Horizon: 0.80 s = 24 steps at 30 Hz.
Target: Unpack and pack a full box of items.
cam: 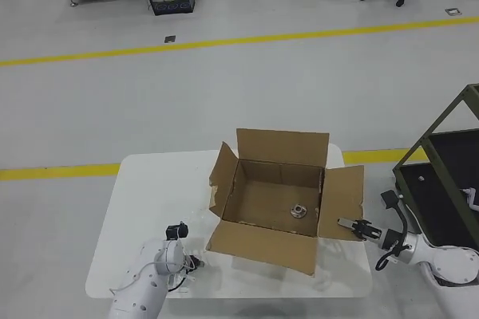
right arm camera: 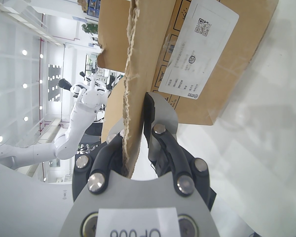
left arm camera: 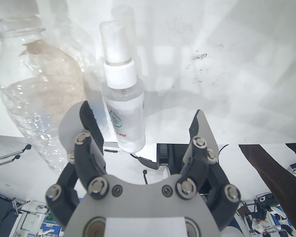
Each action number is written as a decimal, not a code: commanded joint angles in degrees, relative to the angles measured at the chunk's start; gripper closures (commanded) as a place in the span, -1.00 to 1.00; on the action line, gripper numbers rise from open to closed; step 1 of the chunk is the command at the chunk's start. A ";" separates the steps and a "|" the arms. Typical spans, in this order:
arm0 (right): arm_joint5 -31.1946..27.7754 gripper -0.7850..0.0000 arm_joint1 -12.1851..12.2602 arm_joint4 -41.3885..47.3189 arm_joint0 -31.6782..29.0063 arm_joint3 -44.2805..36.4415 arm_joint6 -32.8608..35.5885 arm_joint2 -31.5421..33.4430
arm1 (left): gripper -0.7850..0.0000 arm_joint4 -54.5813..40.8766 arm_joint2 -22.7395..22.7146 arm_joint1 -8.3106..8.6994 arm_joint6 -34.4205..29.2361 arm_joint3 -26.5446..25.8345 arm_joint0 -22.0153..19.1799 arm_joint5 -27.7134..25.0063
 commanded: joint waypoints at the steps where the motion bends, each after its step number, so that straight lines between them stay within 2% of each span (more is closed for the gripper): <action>1: -0.11 1.00 -0.02 0.00 0.07 0.08 0.01 -0.25 | -1.00 -0.21 -0.05 0.05 -0.97 -2.33 0.20 0.54; 10: -0.49 1.00 -0.03 -0.93 1.32 1.29 0.31 -1.27 | -1.00 -4.18 -1.43 0.38 -6.23 -19.27 0.83 1.80; 15: -0.94 1.00 0.11 -3.39 1.72 1.71 -0.33 -1.19 | -1.00 -5.08 -2.85 0.54 -5.82 -25.30 0.56 4.24; 24: -1.95 1.00 0.24 -6.91 1.40 2.14 -2.55 -1.21 | -1.00 -3.70 -4.31 1.03 -6.56 -32.54 -0.07 5.74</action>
